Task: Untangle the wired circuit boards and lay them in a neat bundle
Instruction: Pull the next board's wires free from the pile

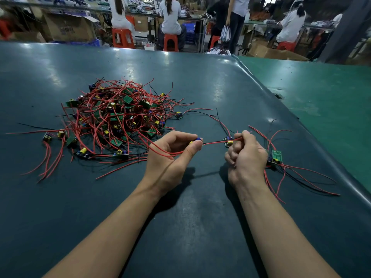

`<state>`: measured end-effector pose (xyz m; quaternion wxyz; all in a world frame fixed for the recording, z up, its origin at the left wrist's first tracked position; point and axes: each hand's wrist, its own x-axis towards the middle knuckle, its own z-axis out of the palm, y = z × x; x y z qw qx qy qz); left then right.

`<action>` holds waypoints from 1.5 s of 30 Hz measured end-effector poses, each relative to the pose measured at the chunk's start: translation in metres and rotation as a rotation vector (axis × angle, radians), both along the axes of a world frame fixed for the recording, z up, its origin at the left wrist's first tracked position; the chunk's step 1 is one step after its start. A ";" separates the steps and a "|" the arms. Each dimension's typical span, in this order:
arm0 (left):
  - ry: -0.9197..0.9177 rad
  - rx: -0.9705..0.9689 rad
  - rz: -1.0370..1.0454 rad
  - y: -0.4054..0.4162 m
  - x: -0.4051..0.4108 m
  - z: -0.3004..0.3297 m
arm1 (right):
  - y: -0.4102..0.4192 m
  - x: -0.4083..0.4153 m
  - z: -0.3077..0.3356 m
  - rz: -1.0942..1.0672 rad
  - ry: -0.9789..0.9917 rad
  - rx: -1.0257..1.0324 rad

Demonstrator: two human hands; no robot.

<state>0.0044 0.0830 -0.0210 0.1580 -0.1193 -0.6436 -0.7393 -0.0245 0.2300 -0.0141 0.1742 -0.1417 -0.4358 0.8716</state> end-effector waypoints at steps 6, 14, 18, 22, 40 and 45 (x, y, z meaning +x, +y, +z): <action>-0.007 -0.036 -0.042 -0.001 0.001 -0.001 | 0.006 0.001 0.005 0.103 0.008 -0.173; 0.044 0.021 -0.026 -0.003 0.000 0.001 | 0.006 0.003 0.008 0.148 -0.002 -0.233; 0.059 0.005 0.012 -0.004 -0.003 0.000 | 0.004 0.003 0.006 0.151 0.003 -0.064; 0.055 0.001 0.078 -0.006 -0.006 -0.002 | -0.012 0.011 0.000 0.379 0.002 0.304; 0.194 -0.061 0.079 -0.003 0.000 -0.004 | 0.013 -0.001 0.006 -0.115 0.010 0.040; 0.228 -0.011 0.260 -0.010 -0.006 -0.001 | 0.014 0.004 0.006 -0.459 0.080 0.574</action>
